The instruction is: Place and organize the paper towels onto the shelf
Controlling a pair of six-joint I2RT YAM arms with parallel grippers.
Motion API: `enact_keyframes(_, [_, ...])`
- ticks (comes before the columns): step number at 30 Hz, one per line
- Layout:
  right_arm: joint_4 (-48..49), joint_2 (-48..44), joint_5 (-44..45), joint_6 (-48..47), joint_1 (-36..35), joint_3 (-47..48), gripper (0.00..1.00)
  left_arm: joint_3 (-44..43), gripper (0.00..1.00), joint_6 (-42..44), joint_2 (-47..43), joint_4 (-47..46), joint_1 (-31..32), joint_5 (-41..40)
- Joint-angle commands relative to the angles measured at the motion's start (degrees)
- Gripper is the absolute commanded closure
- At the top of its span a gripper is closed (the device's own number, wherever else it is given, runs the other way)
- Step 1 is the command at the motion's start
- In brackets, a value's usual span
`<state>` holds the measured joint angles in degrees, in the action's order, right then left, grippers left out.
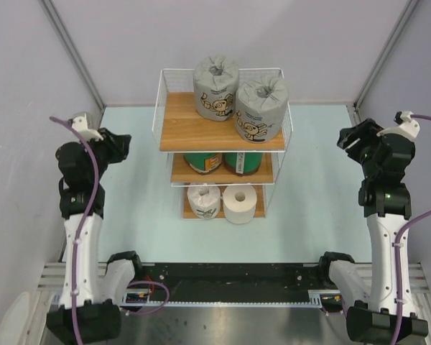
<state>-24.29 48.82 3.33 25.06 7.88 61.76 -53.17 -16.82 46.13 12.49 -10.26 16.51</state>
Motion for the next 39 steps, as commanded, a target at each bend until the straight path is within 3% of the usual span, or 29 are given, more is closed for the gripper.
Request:
enact_keyframes(1, [7.7, 1.6, -19.4, 0.4, 0.7, 3.0, 0.33, -0.1, 0.67, -12.2, 6.7, -18.5, -2.5, 26.8])
enact_keyframes(4, [10.0, 4.9, -29.9, 1.0, 0.9, 4.4, 0.37, 0.3, 0.77, -19.3, 10.4, -29.6, -2.5, 36.6])
enact_keyframes(7, [11.7, 8.3, -40.4, 2.4, 0.9, 5.9, 0.47, -1.2, 0.85, -20.7, 11.2, -31.5, -2.2, 39.6])
enact_keyframes(8, [12.4, 9.7, -42.8, 3.0, 0.9, 6.1, 0.57, -1.7, 0.89, -20.6, 11.3, -31.4, -1.9, 39.9])
enact_keyframes(10, [14.4, 10.8, -48.6, 5.1, 0.9, 6.1, 0.66, -2.5, 0.92, -21.1, 11.6, -31.9, -0.4, 41.3])
enact_keyframes(14, [16.7, 11.9, -53.7, 8.0, 0.7, 6.2, 0.95, -3.5, 0.96, -20.2, 11.9, -31.3, 2.7, 43.1])
enact_keyframes(16, [17.3, 11.4, -54.3, 8.3, 0.2, 6.3, 0.99, -4.1, 0.97, -19.2, 11.7, -30.9, 3.8, 43.3])
enact_keyframes(27, [12.4, 15.3, -59.3, 6.5, -5.6, 12.1, 1.0, -5.8, 1.0, -17.6, 15.7, -28.1, 9.2, 43.0])
enact_keyframes(39, [10.8, 17.5, -66.2, 4.0, -11.0, 13.0, 1.0, -8.4, 1.0, -16.1, 19.8, -25.3, 9.8, 42.3])
